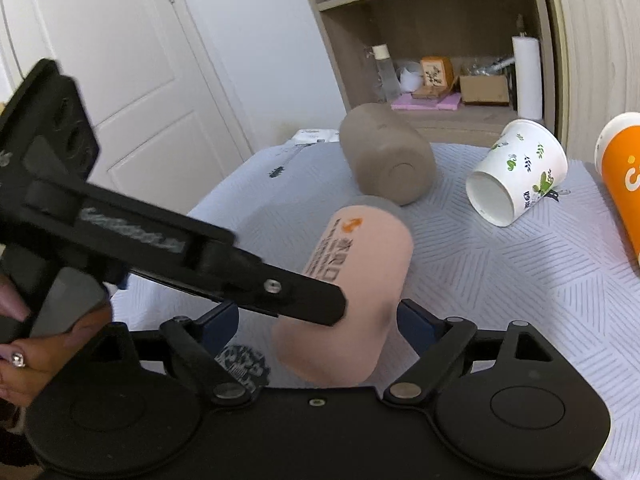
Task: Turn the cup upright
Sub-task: 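Close the left gripper around the pink cup's middle, then rotate the left gripper to stand the pink cup on its base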
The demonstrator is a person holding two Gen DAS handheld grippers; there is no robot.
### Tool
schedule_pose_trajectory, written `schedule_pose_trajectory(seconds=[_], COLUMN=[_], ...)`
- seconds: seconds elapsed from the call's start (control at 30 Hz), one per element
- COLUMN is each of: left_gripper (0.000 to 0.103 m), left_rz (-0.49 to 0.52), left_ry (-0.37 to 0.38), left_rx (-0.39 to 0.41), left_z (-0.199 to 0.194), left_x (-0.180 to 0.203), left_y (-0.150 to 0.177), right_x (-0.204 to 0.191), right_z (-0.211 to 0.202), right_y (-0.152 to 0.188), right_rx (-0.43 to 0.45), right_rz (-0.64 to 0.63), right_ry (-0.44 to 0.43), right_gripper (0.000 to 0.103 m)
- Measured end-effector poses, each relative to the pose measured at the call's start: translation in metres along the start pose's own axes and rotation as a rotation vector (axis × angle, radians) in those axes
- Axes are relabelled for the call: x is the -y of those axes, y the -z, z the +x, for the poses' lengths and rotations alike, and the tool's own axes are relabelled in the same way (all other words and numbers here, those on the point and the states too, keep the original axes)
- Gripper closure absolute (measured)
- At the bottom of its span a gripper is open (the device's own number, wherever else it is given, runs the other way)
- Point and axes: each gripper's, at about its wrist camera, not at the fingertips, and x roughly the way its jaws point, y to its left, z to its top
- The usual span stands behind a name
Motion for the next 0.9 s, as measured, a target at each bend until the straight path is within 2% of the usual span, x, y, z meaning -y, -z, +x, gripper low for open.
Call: schedule_pose_trajectory(seconds=[0.2, 0.33, 0.47, 0.63, 0.77, 0.9], left_gripper=[0.039, 0.037, 0.037, 0.038, 0.038, 0.039], left_rz=[0.008, -0.046, -0.055, -0.016, 0.021, 0.077], left_ry=[-0.006, 0.008, 0.020, 0.002, 0.003, 0.001], left_rx=[0.010, 0.020, 0.005, 0.014, 0.022, 0.052], left_z=[0.005, 0.016, 0.025, 0.030, 0.029, 0.022], left_x=[0.001, -0.009, -0.013, -0.008, -0.002, 0.006], left_y=[-0.011, -0.022, -0.025, -0.019, -0.015, -0.008], right_x=[0.018, 0.027, 0.029, 0.031, 0.031, 0.024], right_z=[0.017, 0.027, 0.032, 0.033, 0.024, 0.012], right_y=[-0.017, -0.022, -0.023, -0.024, -0.021, -0.013], right_rx=[-0.058, -0.081, -0.092, -0.103, -0.104, -0.054], right_rz=[0.060, 0.134, 0.146, 0.144, 0.132, 0.075], right_ry=[-0.050, -0.083, -0.079, -0.051, -0.055, -0.033], right_gripper=[0.013, 0.013, 0.014, 0.029, 0.030, 0.030])
